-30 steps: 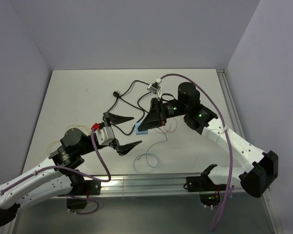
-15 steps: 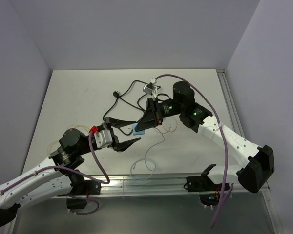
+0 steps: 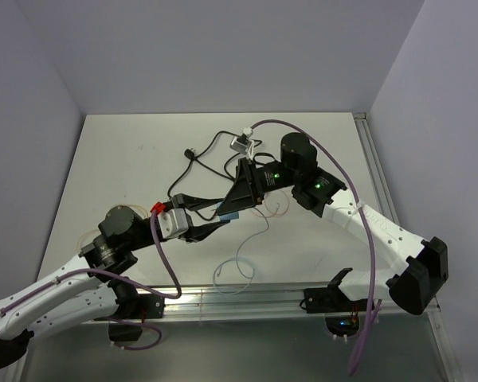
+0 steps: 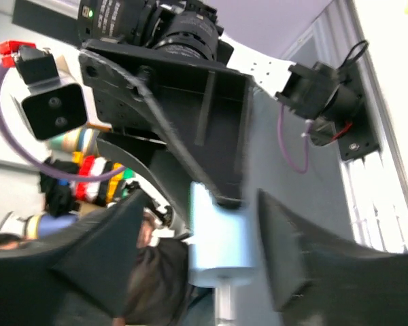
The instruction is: Insert the plug
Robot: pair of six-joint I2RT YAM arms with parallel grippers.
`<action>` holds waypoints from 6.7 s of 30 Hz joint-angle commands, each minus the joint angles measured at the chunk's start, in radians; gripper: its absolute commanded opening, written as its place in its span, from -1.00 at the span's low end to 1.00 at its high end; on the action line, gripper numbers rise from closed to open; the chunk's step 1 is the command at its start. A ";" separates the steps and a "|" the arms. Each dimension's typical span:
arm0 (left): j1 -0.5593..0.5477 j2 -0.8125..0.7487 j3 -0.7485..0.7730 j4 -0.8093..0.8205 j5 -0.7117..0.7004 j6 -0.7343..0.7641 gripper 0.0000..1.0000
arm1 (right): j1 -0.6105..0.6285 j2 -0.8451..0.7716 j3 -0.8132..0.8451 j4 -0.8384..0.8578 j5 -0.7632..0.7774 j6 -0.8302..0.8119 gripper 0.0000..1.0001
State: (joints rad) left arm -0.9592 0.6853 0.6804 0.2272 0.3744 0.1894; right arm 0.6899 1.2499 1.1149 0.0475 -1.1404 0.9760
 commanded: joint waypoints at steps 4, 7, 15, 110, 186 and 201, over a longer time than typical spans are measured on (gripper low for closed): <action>-0.003 -0.042 0.016 0.005 -0.202 -0.007 -0.99 | -0.009 -0.049 0.127 -0.268 0.244 -0.239 0.95; -0.003 -0.055 0.021 -0.008 -0.253 0.007 -0.99 | -0.027 -0.093 0.146 -0.360 0.435 -0.284 1.00; -0.003 0.000 0.061 0.001 -0.360 0.185 -0.99 | -0.039 -0.127 0.336 -0.578 0.674 -0.238 1.00; -0.001 -0.187 0.012 -0.180 -0.614 -0.324 0.98 | -0.519 0.548 0.417 -0.498 1.676 -1.324 -1.00; -0.046 -0.244 -0.041 -0.149 -0.505 -0.312 0.99 | -0.961 0.074 -0.360 -0.456 0.891 -1.748 -1.00; -0.046 -0.244 -0.042 -0.151 -0.512 -0.312 0.99 | -0.966 0.128 -0.355 -0.491 0.867 -1.743 -1.00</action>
State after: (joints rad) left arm -0.9993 0.4427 0.6415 0.0467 -0.1287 -0.1390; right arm -0.2756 1.3678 0.7929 -0.3962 -0.2779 -0.7677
